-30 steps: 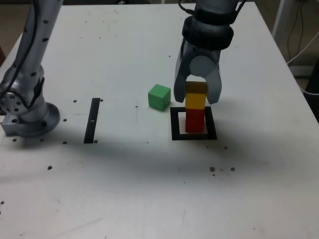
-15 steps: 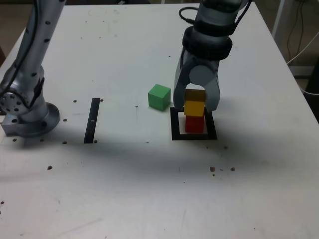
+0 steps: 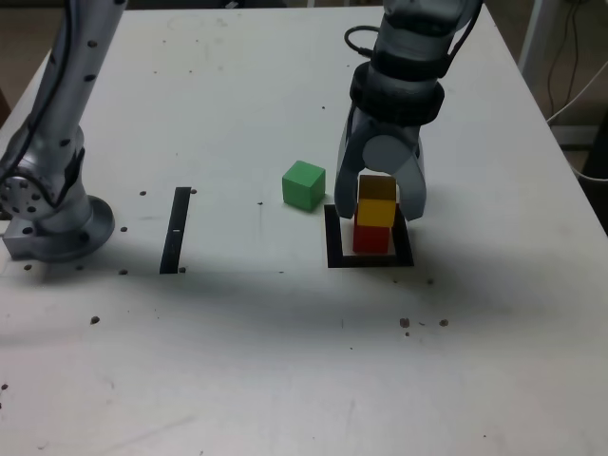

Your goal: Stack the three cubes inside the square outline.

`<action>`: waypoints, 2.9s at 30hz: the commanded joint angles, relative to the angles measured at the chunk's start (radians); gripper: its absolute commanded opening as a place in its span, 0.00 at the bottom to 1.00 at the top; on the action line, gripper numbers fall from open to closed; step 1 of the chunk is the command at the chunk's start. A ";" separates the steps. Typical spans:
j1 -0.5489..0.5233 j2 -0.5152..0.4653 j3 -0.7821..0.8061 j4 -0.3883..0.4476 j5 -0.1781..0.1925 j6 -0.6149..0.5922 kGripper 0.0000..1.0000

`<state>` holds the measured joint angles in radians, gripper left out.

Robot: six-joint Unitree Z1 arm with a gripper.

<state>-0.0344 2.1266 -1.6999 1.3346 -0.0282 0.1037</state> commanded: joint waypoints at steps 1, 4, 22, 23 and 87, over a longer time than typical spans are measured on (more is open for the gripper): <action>0.000 0.000 0.004 -0.003 0.000 0.002 0.95; 0.000 -0.007 0.010 -0.003 0.003 0.002 0.97; 0.029 -0.149 0.004 0.087 0.117 -0.008 0.99; 0.034 -0.154 0.004 0.092 0.120 -0.006 0.99; 0.205 -0.242 0.342 -0.117 0.218 0.549 0.99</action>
<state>0.1733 1.8706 -1.3648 1.2248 0.1936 0.6515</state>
